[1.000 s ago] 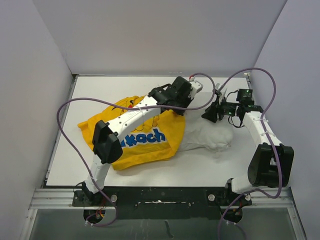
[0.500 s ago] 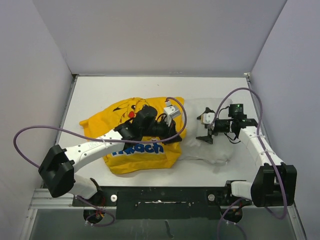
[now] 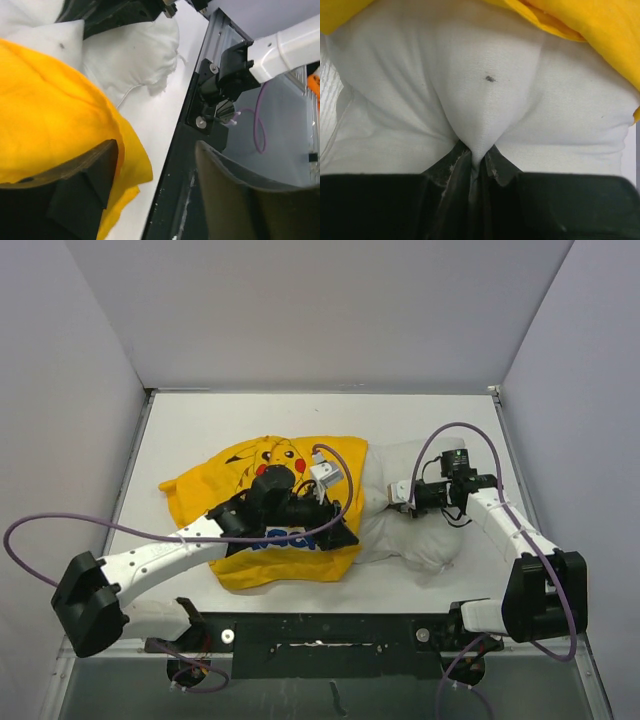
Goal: Put the pillow into the pillowcase
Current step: Stuff the pillow into the pillowcase.
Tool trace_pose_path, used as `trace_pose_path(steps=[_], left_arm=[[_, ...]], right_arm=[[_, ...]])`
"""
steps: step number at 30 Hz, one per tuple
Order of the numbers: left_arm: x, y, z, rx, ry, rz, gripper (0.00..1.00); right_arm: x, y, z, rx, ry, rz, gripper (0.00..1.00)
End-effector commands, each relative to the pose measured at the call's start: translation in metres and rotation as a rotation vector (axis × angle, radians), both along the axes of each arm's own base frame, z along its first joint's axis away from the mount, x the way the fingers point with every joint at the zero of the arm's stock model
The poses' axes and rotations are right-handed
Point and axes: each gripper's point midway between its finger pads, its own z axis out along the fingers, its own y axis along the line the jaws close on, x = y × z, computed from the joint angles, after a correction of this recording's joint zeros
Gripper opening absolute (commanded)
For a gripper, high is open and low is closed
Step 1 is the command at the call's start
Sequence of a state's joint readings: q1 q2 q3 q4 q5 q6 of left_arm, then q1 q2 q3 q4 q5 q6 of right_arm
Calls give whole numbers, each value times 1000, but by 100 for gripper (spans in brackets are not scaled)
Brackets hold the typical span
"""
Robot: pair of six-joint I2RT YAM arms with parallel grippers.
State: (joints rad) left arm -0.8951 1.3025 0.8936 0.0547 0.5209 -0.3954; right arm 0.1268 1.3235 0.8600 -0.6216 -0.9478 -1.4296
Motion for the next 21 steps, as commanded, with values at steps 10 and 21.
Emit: trace_pose_path(steps=[10, 21], left_arm=[[84, 65, 107, 115, -164, 448, 93], [98, -11, 54, 337, -97, 334, 64]], right_arm=[[-33, 15, 6, 65, 78, 107, 0], [-32, 15, 11, 83, 80, 96, 0]])
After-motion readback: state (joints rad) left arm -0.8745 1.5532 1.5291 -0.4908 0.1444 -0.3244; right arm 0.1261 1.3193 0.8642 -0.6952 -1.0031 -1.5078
